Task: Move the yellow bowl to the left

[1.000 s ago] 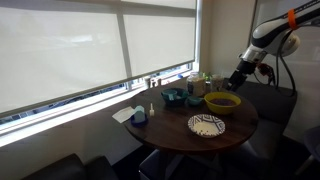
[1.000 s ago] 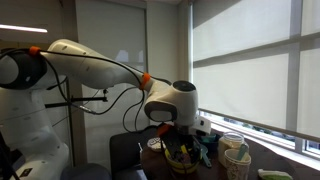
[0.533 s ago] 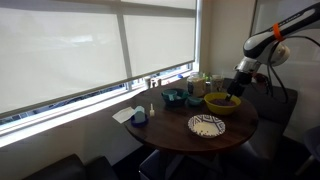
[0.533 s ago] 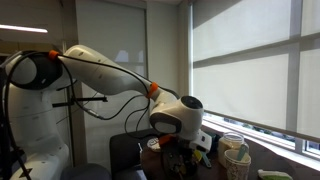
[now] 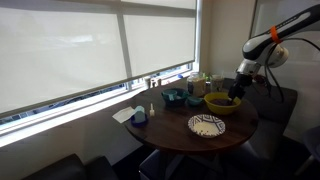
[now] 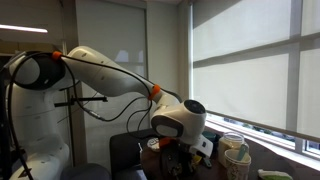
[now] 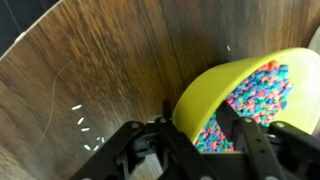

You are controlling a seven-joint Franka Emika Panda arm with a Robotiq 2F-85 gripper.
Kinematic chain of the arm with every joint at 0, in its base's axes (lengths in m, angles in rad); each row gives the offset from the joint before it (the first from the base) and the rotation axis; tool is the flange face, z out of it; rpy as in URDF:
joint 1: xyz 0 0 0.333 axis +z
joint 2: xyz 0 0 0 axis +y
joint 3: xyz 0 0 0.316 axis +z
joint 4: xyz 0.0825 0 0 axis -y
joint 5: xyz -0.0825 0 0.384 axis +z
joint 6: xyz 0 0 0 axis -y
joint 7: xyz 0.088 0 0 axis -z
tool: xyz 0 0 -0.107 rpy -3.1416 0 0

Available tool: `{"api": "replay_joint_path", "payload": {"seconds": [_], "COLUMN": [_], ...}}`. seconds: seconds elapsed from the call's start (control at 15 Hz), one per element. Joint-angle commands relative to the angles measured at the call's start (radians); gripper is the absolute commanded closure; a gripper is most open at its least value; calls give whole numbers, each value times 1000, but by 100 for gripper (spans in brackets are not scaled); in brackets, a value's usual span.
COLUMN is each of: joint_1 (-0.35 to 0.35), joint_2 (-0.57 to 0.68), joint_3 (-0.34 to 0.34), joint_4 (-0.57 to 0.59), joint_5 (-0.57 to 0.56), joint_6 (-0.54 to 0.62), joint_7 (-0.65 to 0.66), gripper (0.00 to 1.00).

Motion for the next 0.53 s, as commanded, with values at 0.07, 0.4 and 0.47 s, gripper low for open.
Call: {"api": "replay_joint_path", "payload": {"seconds": [0.07,0.4,0.47], "joint_1": [-33,-40,-37], "joint_2": [-20,-47,-60], "joint_3": [14,20,23], "joint_4": [5,-1,-3], "joint_5": [2,-15,-10], "joint_6": [-12,7,12], "joint_7": [69,124,126], "gripper": [88,99,98]}}
